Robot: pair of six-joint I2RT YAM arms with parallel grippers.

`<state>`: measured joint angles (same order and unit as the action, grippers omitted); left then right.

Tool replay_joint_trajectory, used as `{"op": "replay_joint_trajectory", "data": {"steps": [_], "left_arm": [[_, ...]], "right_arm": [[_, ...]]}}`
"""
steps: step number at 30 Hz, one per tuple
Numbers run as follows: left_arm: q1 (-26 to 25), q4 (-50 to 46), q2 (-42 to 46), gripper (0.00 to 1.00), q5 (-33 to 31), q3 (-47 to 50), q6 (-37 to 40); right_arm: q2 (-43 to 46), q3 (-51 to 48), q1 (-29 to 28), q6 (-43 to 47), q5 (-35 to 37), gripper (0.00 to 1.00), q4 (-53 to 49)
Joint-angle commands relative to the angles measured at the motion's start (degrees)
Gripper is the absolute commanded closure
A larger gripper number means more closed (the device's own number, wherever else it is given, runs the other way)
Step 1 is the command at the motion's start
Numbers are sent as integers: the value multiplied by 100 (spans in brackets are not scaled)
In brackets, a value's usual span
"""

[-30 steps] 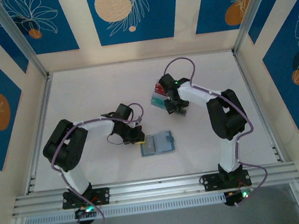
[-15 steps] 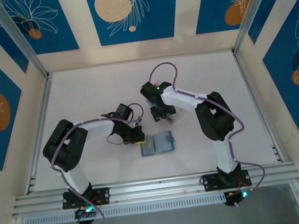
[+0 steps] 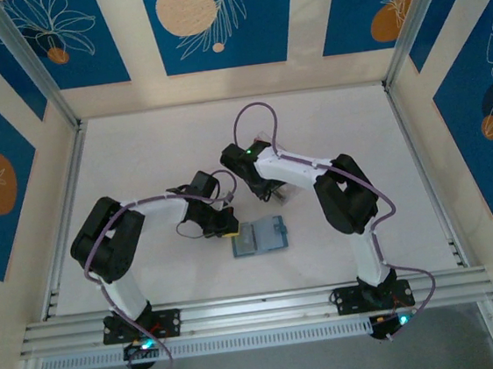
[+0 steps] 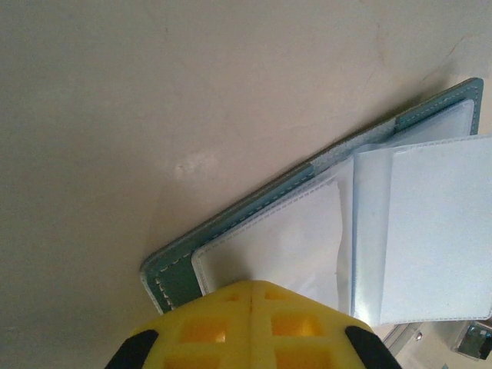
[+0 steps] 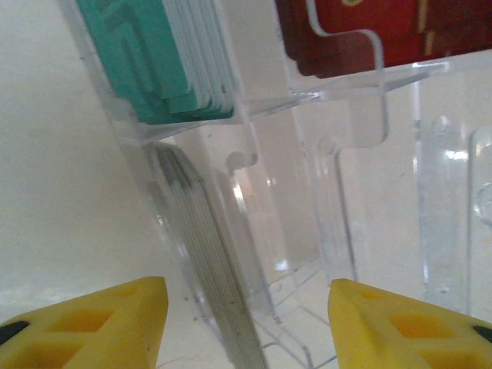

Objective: Put the credit cards into the card holder
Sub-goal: Rotate the storage box at the top-center of the table, then pick up the credit card from the storage box.

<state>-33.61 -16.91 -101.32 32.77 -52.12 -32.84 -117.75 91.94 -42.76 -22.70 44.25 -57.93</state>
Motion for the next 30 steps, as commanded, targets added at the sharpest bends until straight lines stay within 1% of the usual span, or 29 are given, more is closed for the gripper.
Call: {"op": "replay_joint_trajectory", "data": {"steps": [1, 5, 11, 17, 22, 30], "left_arm": [[59, -235, -9, 100, -354, 193, 33], [62, -237, -2, 100, -358, 192, 34], [64, -260, -19, 100, -361, 176, 32], [63, -237, -20, 100, -351, 184, 25], [69, -247, -11, 100, -352, 198, 27], [67, -246, -20, 100, -351, 188, 30]], "right_arm": [[-139, 89, 31, 132, 252, 42, -40], [-227, 27, 30, 240, 242, 43, 63], [-189, -23, 58, 252, 436, 50, 63], [-160, -10, 95, 336, 580, 53, 54], [-119, -6, 128, 386, 591, 57, 45], [-1, 25, 163, 490, 620, 61, 35]]}}
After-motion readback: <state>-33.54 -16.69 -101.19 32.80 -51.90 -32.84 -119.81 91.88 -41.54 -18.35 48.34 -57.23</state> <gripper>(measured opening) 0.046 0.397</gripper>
